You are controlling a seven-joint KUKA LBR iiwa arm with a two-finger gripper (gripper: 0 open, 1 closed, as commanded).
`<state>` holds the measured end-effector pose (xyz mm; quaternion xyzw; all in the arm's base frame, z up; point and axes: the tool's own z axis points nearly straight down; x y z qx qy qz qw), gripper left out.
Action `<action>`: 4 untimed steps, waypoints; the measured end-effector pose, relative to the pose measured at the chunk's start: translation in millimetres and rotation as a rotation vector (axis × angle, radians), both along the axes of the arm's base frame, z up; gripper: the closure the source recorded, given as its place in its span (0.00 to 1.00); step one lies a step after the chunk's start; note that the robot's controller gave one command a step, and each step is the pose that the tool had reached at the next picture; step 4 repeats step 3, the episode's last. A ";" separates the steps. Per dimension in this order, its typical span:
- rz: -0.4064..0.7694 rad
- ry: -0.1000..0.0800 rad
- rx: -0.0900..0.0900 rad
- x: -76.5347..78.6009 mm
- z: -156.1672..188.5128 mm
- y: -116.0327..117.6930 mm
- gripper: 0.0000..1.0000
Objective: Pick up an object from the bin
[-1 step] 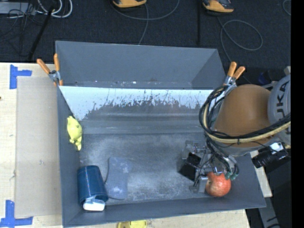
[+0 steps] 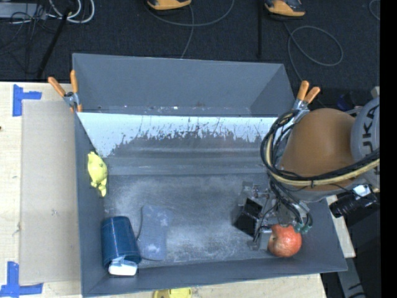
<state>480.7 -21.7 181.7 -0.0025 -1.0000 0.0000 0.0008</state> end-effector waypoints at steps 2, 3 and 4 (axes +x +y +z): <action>0.010 -0.002 0.000 44.3 -79.8 -61.2 1.00; -0.001 0.000 0.000 66.8 112.8 -53.3 1.00; -0.001 0.000 0.000 66.8 112.8 -53.3 1.00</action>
Offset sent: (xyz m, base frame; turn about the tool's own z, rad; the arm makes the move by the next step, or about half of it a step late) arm 0.0000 0.0000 0.0000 0.0000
